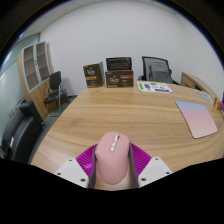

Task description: Arrange mouse

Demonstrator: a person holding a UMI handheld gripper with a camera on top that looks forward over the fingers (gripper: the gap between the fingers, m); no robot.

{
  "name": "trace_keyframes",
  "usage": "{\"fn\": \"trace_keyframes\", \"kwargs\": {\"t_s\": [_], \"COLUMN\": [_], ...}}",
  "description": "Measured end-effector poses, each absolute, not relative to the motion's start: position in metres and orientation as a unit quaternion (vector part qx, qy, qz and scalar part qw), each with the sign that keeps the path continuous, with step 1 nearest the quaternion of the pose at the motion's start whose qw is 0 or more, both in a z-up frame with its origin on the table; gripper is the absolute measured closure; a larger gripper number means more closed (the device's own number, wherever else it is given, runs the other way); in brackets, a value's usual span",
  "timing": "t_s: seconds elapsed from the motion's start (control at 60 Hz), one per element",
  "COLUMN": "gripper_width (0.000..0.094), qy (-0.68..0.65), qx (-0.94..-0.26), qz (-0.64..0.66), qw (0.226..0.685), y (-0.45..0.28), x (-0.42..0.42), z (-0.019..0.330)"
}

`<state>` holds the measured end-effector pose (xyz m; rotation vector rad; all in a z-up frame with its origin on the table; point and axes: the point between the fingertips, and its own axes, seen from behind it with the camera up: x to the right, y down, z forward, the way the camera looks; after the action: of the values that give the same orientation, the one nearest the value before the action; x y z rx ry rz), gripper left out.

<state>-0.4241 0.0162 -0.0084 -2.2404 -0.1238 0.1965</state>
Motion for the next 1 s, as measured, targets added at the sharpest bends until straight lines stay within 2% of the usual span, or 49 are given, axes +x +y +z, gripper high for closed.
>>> {"fn": "trace_keyframes", "kwargs": {"t_s": [0.1, 0.317, 0.383, 0.5, 0.567, 0.633, 0.717, 0.817, 0.9, 1.0], "gripper_width": [0.0483, 0.0483, 0.0481, 0.0483, 0.0483, 0.0484, 0.0486, 0.0486, 0.0485, 0.0484], "qy": [-0.068, -0.094, -0.104, -0.115, -0.113, -0.097, -0.064, -0.019, 0.011, 0.028], "qx": [-0.898, -0.897, -0.886, -0.853, -0.838, -0.837, -0.855, -0.886, -0.905, -0.917], "qz": [0.084, 0.108, 0.118, 0.128, 0.109, 0.069, 0.03, 0.01, 0.017, 0.029], "qw": [0.426, 0.418, 0.437, 0.494, 0.522, 0.534, 0.514, 0.464, 0.425, 0.396], "y": [0.018, 0.02, 0.027, 0.06, 0.09, 0.122, 0.151, 0.163, 0.163, 0.163], "x": [-0.426, -0.431, -0.432, -0.406, -0.359, -0.291, -0.202, -0.119, -0.079, -0.055], "z": [-0.008, 0.003, 0.034, 0.12, 0.16, 0.175, 0.154, 0.096, 0.052, 0.017]}}
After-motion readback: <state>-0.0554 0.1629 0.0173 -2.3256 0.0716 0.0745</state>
